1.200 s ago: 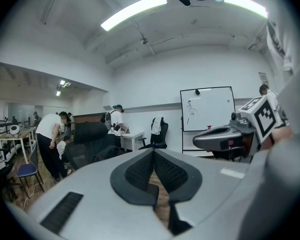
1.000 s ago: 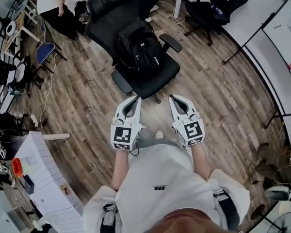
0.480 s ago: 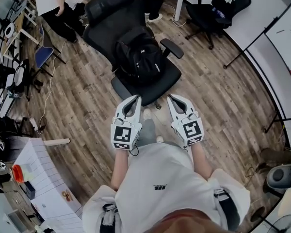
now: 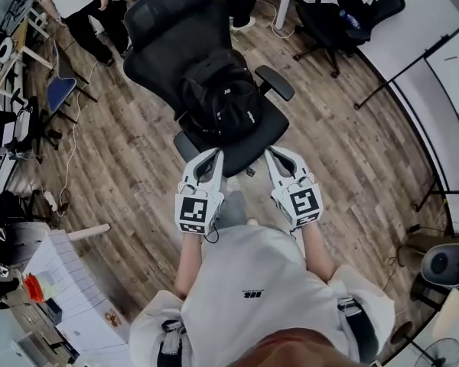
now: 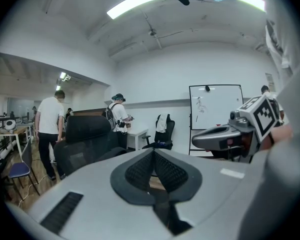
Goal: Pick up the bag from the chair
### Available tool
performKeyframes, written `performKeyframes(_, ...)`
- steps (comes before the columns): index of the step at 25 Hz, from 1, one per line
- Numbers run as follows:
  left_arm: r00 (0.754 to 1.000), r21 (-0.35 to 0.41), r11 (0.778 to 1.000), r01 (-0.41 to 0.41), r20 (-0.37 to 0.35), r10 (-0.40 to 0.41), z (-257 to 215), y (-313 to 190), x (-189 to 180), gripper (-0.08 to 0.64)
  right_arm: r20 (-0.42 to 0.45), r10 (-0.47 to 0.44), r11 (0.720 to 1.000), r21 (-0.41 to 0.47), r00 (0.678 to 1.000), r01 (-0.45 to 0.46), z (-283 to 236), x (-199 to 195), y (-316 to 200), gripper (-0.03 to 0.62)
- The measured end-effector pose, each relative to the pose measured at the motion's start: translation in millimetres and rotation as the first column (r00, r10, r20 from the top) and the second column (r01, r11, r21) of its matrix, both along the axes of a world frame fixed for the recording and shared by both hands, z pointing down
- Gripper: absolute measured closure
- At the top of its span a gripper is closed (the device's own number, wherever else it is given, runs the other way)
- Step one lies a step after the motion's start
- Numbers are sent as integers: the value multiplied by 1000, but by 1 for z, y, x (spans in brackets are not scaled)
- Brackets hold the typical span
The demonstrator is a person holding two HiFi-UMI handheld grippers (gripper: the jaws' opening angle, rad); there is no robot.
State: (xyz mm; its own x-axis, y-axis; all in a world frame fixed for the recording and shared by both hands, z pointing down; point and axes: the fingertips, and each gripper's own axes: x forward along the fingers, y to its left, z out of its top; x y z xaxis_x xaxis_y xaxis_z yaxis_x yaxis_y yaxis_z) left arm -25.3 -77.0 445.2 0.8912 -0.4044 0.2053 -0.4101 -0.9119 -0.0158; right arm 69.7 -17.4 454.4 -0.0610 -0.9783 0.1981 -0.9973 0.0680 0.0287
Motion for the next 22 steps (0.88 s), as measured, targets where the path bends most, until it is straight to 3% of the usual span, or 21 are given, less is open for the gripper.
performKeyframes(22, 997, -114, 992, 47, 62, -41, 76, -177, 37, 546, -5, 5, 988, -152, 1000, -6, 57, 53, -180, 575)
